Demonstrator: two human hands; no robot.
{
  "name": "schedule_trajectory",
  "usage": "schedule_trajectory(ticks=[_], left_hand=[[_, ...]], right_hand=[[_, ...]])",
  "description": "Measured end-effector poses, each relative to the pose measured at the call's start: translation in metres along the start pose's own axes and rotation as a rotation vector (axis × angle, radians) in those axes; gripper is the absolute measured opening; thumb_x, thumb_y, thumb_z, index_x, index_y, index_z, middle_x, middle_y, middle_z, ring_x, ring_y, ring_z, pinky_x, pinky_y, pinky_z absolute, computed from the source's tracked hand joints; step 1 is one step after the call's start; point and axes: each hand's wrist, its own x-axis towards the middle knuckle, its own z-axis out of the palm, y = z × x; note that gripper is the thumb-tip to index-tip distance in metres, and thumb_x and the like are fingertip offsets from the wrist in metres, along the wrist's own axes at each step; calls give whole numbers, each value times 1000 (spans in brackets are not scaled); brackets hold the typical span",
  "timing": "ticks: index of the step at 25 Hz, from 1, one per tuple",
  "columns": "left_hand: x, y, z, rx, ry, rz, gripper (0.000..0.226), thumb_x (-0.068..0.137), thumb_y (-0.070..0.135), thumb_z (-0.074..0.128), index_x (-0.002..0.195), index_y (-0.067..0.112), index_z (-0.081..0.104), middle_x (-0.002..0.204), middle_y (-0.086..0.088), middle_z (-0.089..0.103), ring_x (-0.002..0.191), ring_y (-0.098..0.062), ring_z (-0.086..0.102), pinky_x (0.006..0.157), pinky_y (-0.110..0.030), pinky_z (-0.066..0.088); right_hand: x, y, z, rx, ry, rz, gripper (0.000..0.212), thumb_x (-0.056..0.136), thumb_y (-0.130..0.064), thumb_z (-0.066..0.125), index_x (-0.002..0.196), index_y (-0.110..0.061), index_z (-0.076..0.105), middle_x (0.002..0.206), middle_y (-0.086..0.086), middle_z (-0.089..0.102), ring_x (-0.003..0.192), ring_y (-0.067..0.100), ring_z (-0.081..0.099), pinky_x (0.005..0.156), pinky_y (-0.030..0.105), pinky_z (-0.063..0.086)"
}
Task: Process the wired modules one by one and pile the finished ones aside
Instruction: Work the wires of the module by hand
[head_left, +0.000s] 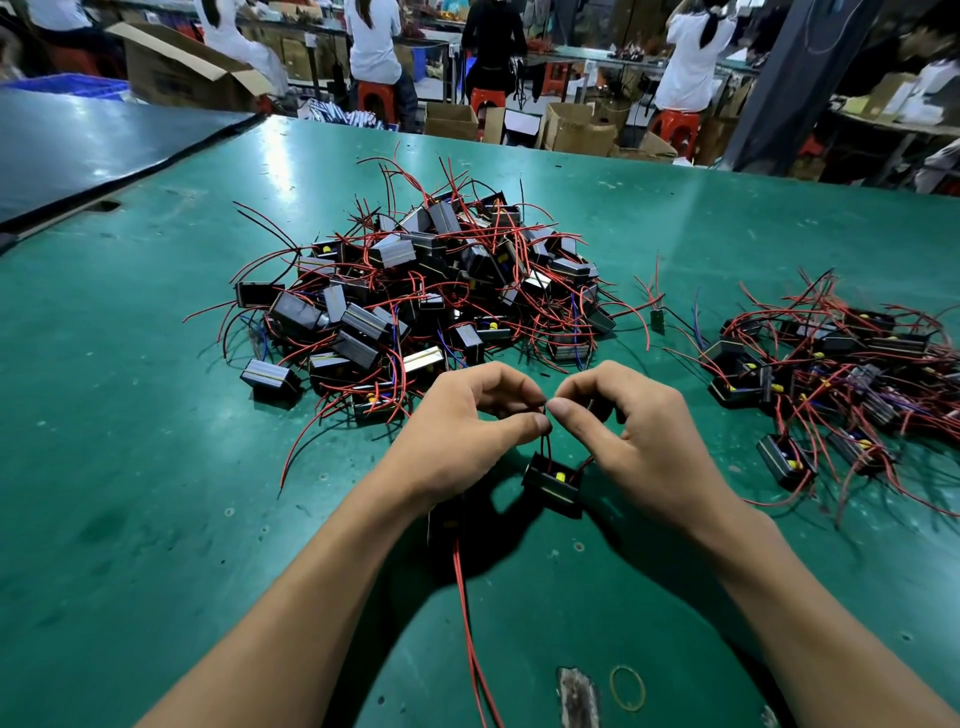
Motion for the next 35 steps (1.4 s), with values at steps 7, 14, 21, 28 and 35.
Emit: schedule_trajectory(ticks=[7, 14, 21, 28, 35], left_hand=[[0, -1, 1, -13, 1, -3, 16, 79, 13, 80, 88, 23, 72, 80, 7, 73, 77, 0, 64, 67, -9, 45], [0, 0, 0, -40, 1, 16, 15, 79, 8, 79, 89, 17, 71, 80, 6, 73, 77, -2, 65, 69, -12, 48], [1, -1, -1, -40, -10, 7, 16, 80, 11, 79, 89, 21, 71, 84, 4, 75, 82, -6, 70, 75, -19, 53], [-2, 2, 0, -48, -9, 3, 16, 80, 8, 78, 91, 17, 71, 85, 4, 75, 84, -6, 70, 68, -11, 49], [-2, 3, -1, -25, -13, -26, 18, 81, 18, 79, 92, 27, 68, 82, 10, 74, 79, -4, 70, 65, -14, 49]], right_hand=[[0, -3, -5, 47, 4, 14, 8, 90, -21, 70, 87, -27, 65, 78, -13, 63, 72, 6, 58, 67, 9, 40], [-1, -6, -5, 61, -34, 59, 9, 84, -16, 79, 85, -22, 72, 78, -11, 69, 70, 9, 61, 66, 13, 44], [-2, -10, -1, 96, 2, 155, 11, 86, -20, 77, 82, -29, 72, 75, -23, 66, 65, 3, 57, 62, 11, 40], [-2, -14, 0, 116, 15, 211, 8, 85, -20, 77, 83, -26, 73, 73, -22, 66, 62, 3, 55, 60, 11, 40], [-2, -14, 0, 128, -7, 194, 10, 88, -18, 75, 84, -27, 73, 73, -22, 65, 62, 2, 54, 60, 13, 40]])
